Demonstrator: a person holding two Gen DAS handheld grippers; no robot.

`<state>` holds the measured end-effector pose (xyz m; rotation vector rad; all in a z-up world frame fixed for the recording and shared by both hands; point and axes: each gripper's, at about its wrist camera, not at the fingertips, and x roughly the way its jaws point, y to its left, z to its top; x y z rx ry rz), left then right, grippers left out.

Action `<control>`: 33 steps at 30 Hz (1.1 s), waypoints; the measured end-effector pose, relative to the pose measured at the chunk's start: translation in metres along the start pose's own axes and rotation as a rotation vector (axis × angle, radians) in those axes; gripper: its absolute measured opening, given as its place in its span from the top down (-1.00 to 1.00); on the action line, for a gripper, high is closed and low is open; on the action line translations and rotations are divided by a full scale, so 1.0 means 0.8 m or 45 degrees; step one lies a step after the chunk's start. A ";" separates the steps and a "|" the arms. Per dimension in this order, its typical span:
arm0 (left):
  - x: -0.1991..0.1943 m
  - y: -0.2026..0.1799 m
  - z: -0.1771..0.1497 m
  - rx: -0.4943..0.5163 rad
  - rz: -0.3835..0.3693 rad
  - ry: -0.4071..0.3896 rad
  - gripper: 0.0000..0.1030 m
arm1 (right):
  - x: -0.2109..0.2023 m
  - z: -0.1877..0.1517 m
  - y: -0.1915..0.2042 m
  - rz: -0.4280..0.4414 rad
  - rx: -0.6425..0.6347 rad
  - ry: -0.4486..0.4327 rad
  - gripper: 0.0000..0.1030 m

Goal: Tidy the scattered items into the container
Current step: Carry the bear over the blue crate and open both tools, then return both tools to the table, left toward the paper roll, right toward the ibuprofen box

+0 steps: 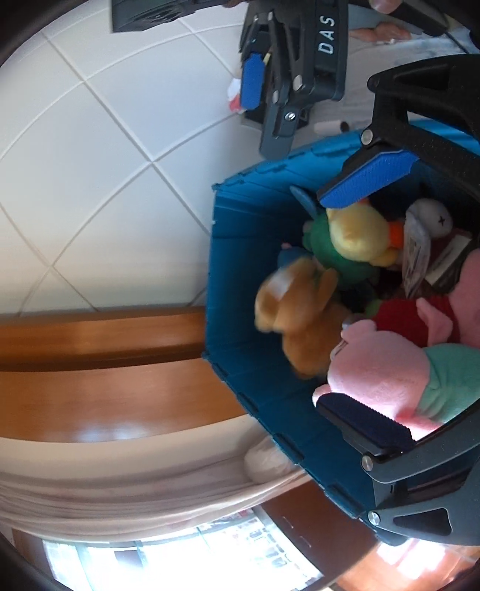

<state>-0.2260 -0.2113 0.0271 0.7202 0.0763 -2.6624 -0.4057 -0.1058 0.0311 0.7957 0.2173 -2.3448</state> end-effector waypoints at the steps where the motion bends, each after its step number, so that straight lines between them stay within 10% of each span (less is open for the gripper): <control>1: -0.008 -0.007 0.002 0.005 -0.008 -0.016 -0.98 | -0.013 -0.005 -0.007 -0.017 0.007 -0.014 -0.82; 16: -0.069 -0.260 -0.016 0.143 -0.327 -0.055 -0.98 | -0.212 -0.156 -0.245 -0.408 0.329 -0.075 -0.99; 33: 0.135 -0.465 -0.149 0.341 -0.417 0.311 -0.90 | -0.274 -0.484 -0.549 -0.807 0.942 0.351 -0.99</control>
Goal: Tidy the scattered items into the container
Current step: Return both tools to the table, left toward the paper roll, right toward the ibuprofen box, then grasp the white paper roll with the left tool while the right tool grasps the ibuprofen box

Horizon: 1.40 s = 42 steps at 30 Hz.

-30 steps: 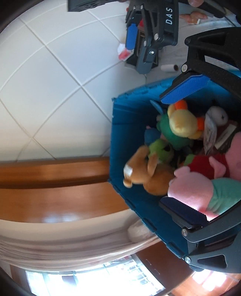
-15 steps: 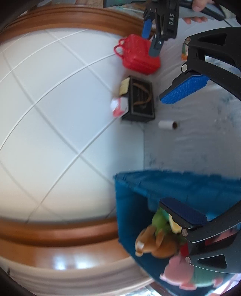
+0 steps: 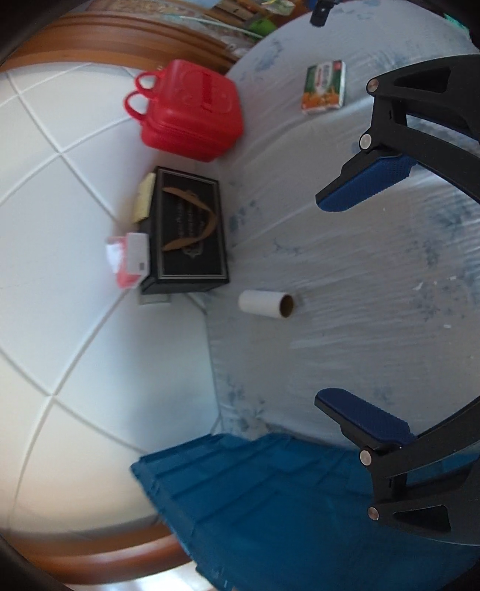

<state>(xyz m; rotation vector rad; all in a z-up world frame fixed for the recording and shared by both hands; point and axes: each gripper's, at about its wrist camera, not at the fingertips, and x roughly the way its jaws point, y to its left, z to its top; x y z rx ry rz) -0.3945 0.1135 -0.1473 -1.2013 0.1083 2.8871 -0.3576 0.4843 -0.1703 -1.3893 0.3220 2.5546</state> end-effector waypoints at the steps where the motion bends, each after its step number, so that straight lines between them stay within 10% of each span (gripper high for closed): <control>1: 0.018 -0.001 -0.001 0.007 0.006 0.024 -0.90 | 0.013 -0.005 -0.010 -0.009 0.021 0.028 -0.99; 13: 0.194 0.004 0.008 0.038 0.062 0.211 -0.90 | 0.166 -0.037 -0.034 -0.134 -0.002 0.402 -0.73; 29: 0.383 -0.003 0.049 0.056 0.074 0.372 -0.90 | 0.230 0.084 -0.003 -0.105 -0.245 0.224 -0.76; 31: 0.386 -0.003 0.047 0.027 0.049 0.342 -0.71 | 0.221 0.089 -0.004 -0.095 -0.290 0.197 -0.85; 34: 0.379 -0.006 0.047 -0.041 -0.036 0.348 0.09 | 0.221 0.098 -0.012 -0.128 -0.312 0.203 -0.90; 42: 0.335 -0.047 0.012 0.012 0.003 0.344 0.14 | 0.229 0.067 -0.026 0.105 -0.085 0.303 -0.90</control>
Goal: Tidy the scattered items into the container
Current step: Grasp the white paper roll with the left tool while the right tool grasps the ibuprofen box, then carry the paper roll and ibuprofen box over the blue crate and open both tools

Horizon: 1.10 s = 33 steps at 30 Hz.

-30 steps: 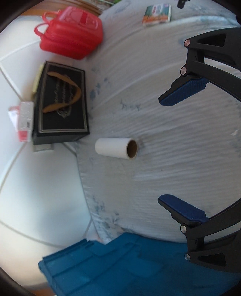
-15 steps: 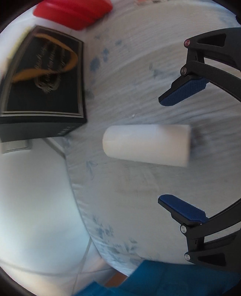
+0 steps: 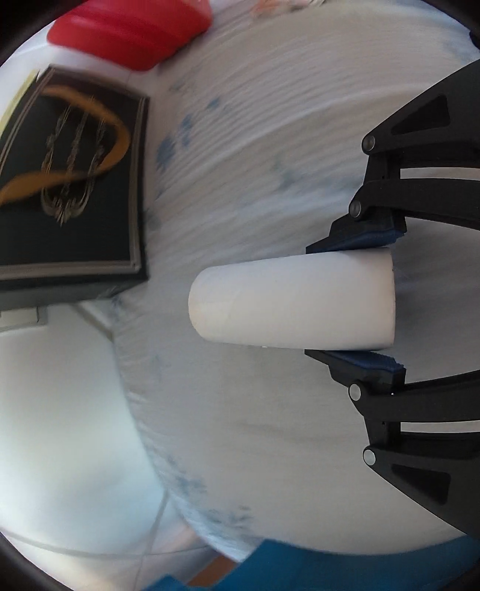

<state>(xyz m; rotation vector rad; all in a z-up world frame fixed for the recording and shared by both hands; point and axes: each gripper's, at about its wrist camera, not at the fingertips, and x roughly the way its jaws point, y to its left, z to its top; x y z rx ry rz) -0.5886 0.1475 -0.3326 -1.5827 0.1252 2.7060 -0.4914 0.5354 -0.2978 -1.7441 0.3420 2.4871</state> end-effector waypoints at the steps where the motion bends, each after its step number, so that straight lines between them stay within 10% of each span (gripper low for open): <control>1: -0.009 -0.009 -0.011 0.015 -0.012 0.002 0.14 | 0.003 -0.008 0.020 0.030 -0.047 0.021 -0.92; 6: -0.047 -0.066 -0.057 0.067 -0.109 0.031 0.14 | -0.009 -0.029 0.093 0.301 -0.253 0.033 -0.93; 13: -0.065 -0.121 -0.055 0.096 -0.133 0.002 0.14 | -0.060 -0.003 0.057 0.126 -0.226 -0.164 -0.93; 33: -0.037 -0.161 -0.011 0.132 -0.137 -0.078 0.14 | 0.025 0.049 0.062 -0.035 -0.334 -0.045 -0.77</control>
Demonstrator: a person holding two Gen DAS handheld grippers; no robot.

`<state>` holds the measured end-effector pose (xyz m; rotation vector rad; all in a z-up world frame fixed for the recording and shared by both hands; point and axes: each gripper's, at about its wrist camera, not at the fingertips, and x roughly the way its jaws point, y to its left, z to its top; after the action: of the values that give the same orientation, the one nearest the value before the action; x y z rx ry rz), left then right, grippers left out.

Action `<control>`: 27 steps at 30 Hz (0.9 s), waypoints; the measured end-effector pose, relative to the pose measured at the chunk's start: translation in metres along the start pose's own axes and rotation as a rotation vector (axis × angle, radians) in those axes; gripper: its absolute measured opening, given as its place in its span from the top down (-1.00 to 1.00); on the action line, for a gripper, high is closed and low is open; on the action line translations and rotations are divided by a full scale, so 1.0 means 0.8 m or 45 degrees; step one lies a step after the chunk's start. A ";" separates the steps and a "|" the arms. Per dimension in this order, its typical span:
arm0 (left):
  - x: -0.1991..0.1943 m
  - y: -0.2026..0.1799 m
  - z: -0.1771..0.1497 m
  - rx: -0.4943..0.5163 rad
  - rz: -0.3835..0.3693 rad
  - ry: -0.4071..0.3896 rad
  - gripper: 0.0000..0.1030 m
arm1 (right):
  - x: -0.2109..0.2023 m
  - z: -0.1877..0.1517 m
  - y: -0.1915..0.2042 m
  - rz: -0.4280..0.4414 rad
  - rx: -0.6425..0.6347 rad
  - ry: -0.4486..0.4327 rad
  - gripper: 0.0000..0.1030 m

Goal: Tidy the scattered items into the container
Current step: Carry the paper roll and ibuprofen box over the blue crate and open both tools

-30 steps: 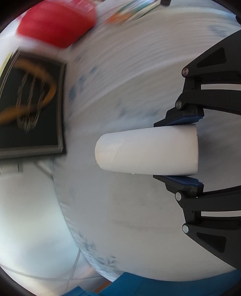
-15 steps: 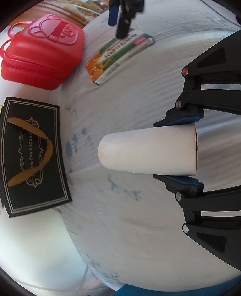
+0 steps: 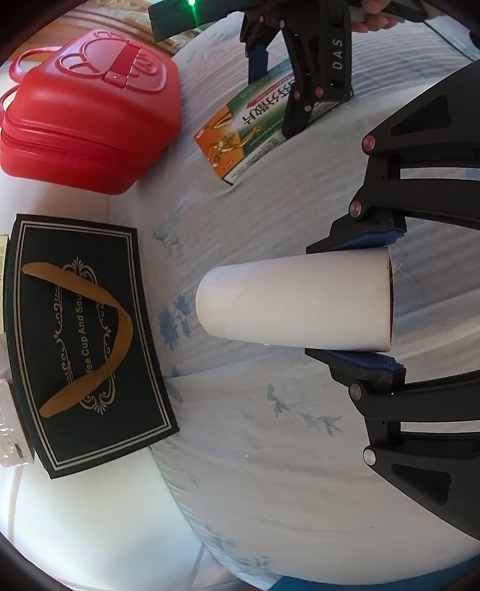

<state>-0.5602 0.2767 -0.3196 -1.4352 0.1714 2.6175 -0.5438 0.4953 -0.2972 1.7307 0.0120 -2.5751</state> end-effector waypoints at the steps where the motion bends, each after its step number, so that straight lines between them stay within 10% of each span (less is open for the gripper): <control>1: -0.001 0.000 0.000 0.000 -0.001 -0.001 0.14 | -0.002 -0.003 -0.001 -0.001 0.004 0.000 -0.77; 27: -0.085 -0.007 -0.109 -0.027 0.055 0.019 0.14 | -0.051 -0.108 0.062 0.022 0.024 0.119 -0.75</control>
<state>-0.4511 0.2620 -0.3087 -1.4746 0.1782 2.6510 -0.4467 0.4494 -0.2913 1.8474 -0.0243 -2.4882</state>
